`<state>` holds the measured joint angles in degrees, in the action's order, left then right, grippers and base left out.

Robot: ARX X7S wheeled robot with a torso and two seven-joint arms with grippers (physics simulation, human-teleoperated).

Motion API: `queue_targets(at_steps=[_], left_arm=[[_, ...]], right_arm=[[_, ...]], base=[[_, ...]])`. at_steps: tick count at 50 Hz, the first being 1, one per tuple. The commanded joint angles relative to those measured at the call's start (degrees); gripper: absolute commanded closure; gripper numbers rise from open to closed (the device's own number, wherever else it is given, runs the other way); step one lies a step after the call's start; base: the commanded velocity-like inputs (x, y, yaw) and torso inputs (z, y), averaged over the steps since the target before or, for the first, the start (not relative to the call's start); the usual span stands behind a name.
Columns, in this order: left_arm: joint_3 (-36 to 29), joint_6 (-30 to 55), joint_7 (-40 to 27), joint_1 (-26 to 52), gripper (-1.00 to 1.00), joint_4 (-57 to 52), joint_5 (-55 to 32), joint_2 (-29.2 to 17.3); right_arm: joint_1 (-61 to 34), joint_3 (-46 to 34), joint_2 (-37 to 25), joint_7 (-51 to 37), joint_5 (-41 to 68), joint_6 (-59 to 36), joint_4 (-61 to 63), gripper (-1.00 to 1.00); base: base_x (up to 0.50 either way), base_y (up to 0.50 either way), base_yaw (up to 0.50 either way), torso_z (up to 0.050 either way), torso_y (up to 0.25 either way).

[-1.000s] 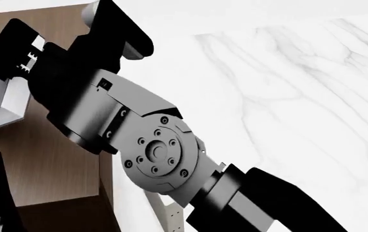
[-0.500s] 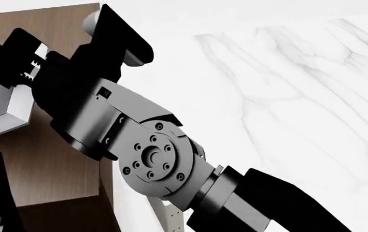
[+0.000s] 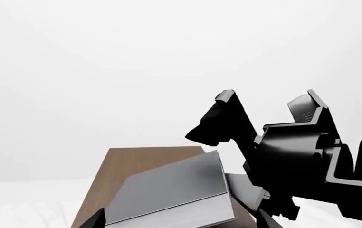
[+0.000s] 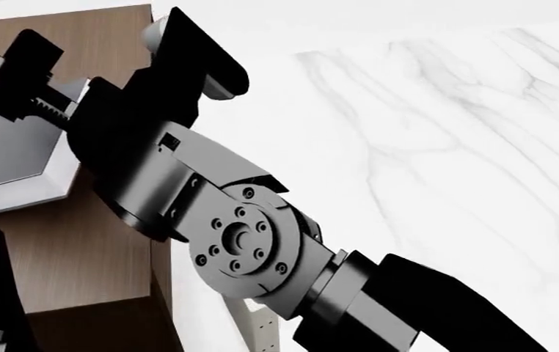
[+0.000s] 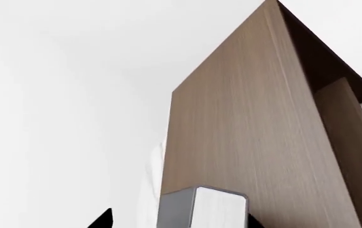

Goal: Pick up the book in the middle and place it on the cabinet shelf.

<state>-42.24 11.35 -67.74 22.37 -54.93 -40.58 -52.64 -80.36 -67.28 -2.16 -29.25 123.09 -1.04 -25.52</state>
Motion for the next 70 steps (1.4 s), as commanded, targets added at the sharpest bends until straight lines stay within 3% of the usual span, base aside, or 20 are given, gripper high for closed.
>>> queue_targets(at_steps=[1, 31, 40, 57, 60, 68, 70], left_arm=[[-0.3, -0.2, 0.2, -0.1, -1.0, 0.6, 0.3, 0.2], [-0.4, 0.1, 0.1, 0.2, -1.0, 0.9, -0.1, 0.1], [1.3, -2.9, 0.7, -0.7, -1.0, 3.9, -0.3, -0.6], [8.1, 17.5, 4.8, 36.2, -1.0, 8.5, -16.5, 3.2], [7.6, 22.8, 9.4, 48.1, -1.0, 14.9, -17.3, 6.7], [6.0, 24.6, 17.3, 58.8, -1.0, 27.0, -13.7, 11.9], [8.3, 21.4, 19.6, 58.5, -1.0, 31.2, -15.8, 13.9]], right_arm=[[-0.4, 1.2, -1.8, 0.3, -0.8, 1.0, -0.3, -1.0], [3.5, 2.3, -6.7, 1.3, -0.6, 3.2, 1.1, -1.0], [6.0, 3.9, -15.7, -0.8, -4.2, 7.4, 10.5, -1.0], [4.1, 10.6, -34.1, -11.9, -12.5, 17.1, 26.6, -1.0], [-0.4, 11.6, -36.8, -13.6, -12.6, 14.8, 27.0, -1.0], [-6.3, 12.2, -38.4, -14.0, -12.3, 11.2, 24.5, -1.0], [-9.5, 8.9, -39.8, -17.5, -19.0, 8.5, 25.2, -1.0]], base=[[0.0, 0.0, 0.0, 0.0, 0.0], [0.0, 0.0, 0.0, 0.0, 0.0], [0.0, 0.0, 0.0, 0.0, 0.0], [0.0, 0.0, 0.0, 0.0, 0.0], [0.0, 0.0, 0.0, 0.0, 0.003], [0.0, 0.0, 0.0, 0.001, 0.0], [0.0, 0.0, 0.0, 0.0, 0.0]])
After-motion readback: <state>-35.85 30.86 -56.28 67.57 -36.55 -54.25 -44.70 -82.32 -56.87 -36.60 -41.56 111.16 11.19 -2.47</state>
